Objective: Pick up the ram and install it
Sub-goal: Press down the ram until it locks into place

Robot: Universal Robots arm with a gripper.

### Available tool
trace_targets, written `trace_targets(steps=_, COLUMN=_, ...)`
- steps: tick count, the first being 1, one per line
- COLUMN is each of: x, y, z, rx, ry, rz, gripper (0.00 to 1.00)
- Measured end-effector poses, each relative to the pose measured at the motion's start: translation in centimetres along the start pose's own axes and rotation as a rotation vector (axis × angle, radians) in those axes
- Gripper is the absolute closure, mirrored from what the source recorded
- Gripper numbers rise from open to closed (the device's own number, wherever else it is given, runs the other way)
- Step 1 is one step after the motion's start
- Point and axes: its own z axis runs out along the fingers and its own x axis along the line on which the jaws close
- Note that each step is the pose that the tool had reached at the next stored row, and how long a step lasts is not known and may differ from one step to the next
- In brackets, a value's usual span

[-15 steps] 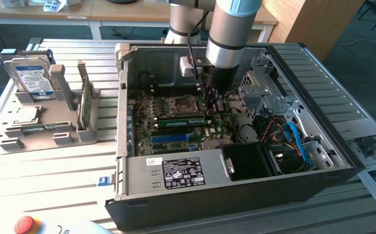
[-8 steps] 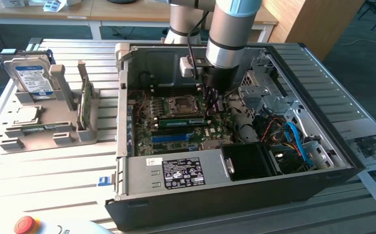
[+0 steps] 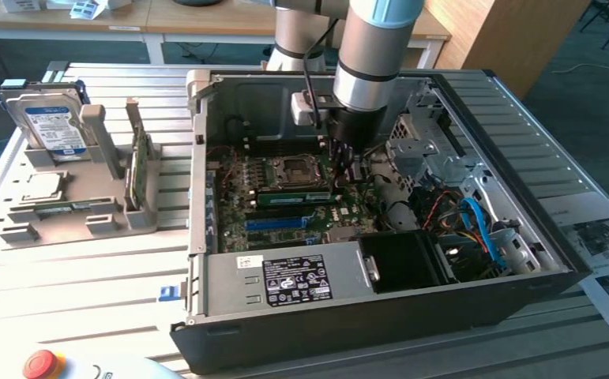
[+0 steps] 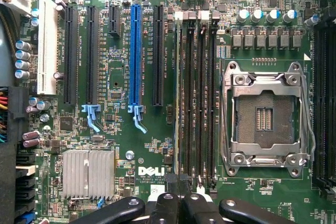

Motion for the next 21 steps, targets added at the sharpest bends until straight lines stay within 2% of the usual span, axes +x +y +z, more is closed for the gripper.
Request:
trace_targets(steps=4, x=0.0, y=0.01, z=-0.13, rx=-0.0007, ry=-0.0011, rz=0.000, gripper=0.90)
trace_targets(steps=18, x=0.1, y=0.02, z=-1.93, rx=-0.0073, ry=-0.0001, rz=0.000, gripper=0.90)
trace_targets(steps=21, x=0.1, y=0.02, z=-1.99, rx=-0.0076, ry=-0.0002, rz=0.000, gripper=0.90)
